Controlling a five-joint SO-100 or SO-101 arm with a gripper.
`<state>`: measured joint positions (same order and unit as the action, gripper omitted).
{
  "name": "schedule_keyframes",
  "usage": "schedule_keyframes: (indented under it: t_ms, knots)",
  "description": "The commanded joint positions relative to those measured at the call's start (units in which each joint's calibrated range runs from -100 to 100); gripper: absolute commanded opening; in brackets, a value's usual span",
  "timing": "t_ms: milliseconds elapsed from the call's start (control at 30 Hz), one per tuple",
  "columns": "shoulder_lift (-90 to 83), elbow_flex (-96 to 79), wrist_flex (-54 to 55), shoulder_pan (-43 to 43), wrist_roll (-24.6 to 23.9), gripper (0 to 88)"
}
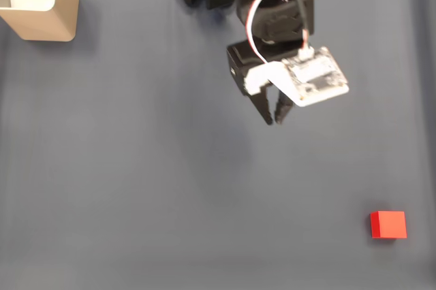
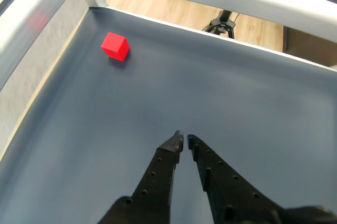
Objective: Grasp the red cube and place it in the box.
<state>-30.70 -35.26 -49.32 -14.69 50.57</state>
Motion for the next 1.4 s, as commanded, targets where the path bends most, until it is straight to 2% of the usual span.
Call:
schedule_keyframes:
  t_ms: [0,233,433,667,1000,1367]
  knots:
    - [3.3,6.2,1.9,-1.9,0.4,0.8]
    - [12.8,11.5,5.1,-5.4,0.7,1.2]
    - [20.6,17.9,5.7,-7.0,1.2,5.0]
    - [30.5,25.3,10.2,-7.3,2.4,9.2]
    - [45.3,41.2,10.2,-7.5,2.1,14.3]
    - [56.4,50.9,11.4,-7.7,3.4,19.7]
